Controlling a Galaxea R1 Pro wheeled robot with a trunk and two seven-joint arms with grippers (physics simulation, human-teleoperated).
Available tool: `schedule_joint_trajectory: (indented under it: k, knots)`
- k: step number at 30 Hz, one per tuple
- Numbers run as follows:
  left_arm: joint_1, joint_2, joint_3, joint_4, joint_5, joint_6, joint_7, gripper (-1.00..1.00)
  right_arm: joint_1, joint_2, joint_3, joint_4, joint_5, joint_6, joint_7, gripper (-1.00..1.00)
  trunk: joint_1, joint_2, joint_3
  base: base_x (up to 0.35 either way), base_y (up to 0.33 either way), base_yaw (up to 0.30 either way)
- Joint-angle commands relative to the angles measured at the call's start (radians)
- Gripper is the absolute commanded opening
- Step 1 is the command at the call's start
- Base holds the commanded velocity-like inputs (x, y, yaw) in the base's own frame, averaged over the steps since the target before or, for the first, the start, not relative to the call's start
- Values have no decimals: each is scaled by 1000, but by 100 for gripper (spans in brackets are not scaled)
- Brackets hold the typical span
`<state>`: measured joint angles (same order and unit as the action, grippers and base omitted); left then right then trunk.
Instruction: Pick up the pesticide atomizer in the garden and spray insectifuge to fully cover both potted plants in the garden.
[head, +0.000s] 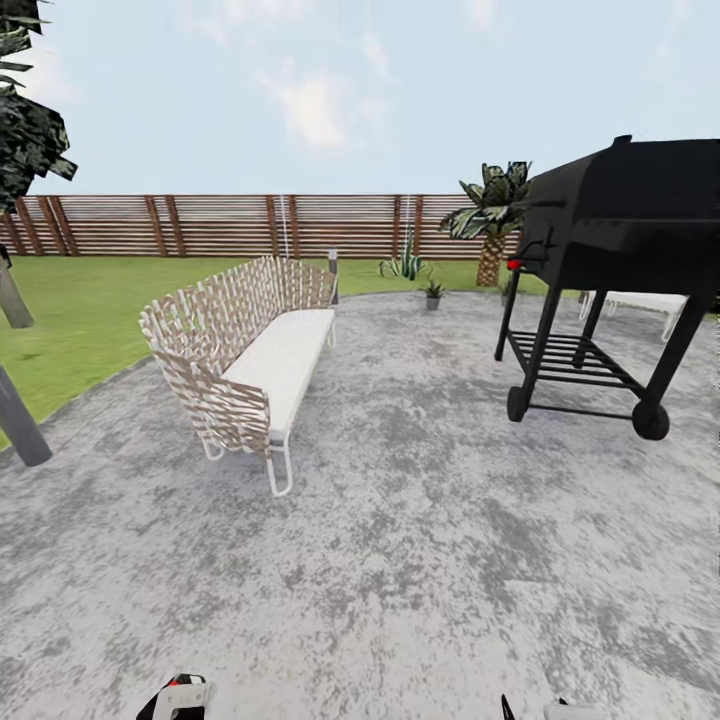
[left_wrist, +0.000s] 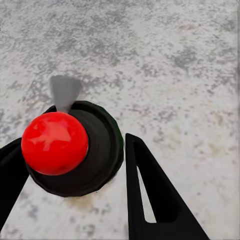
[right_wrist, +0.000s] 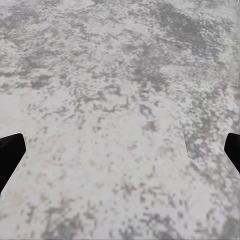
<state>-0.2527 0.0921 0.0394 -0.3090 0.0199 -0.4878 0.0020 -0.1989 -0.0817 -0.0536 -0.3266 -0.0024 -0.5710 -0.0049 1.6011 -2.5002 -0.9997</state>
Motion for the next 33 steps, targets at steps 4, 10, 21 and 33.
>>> schedule_joint_trajectory:
  k: [4,10,21,33]
  knots:
    - [0,-1,-1,1,1,-3,1,-100,-1,0,-2,2,-1,-2,-1,100,-9,14,13,0,0,-191]
    - [0,-2,-1,1,0,-3,1,-100,-1,2,0,3,-1,-1,0,100,-32,56,32,0,0,-259]
    - [0,-2,-1,1,1,-3,1,-100,-1,2,-1,3,-1,-1,0,100,-51,91,48,0,0,-267]
    - [0,-3,-2,1,1,-3,1,-100,-1,2,-6,-3,-1,-1,-1,100,-51,91,48,0,0,-267]
